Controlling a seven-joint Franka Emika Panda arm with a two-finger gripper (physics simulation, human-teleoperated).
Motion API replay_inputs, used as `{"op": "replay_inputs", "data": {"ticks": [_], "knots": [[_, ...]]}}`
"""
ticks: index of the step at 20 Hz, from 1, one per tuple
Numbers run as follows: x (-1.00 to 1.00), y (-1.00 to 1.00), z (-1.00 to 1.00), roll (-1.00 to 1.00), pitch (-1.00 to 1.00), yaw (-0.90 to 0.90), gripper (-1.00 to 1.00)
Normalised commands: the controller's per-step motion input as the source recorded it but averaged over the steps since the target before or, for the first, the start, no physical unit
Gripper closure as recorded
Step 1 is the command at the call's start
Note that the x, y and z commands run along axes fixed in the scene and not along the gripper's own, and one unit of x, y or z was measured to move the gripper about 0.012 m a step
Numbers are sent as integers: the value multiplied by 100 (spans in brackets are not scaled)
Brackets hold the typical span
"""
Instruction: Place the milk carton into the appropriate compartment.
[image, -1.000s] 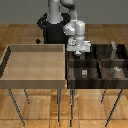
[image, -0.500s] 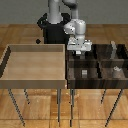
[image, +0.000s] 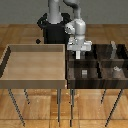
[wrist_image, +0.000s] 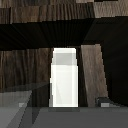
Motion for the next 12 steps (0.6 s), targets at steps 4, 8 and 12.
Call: {"op": "replay_inputs", "data": {"ticks": [4, 8, 12], "knots": [[0, 0, 0, 0, 0, 0, -100], [0, 25, 0, 0, 0, 0, -100], [0, 0, 0, 0, 0, 0, -100]]}}
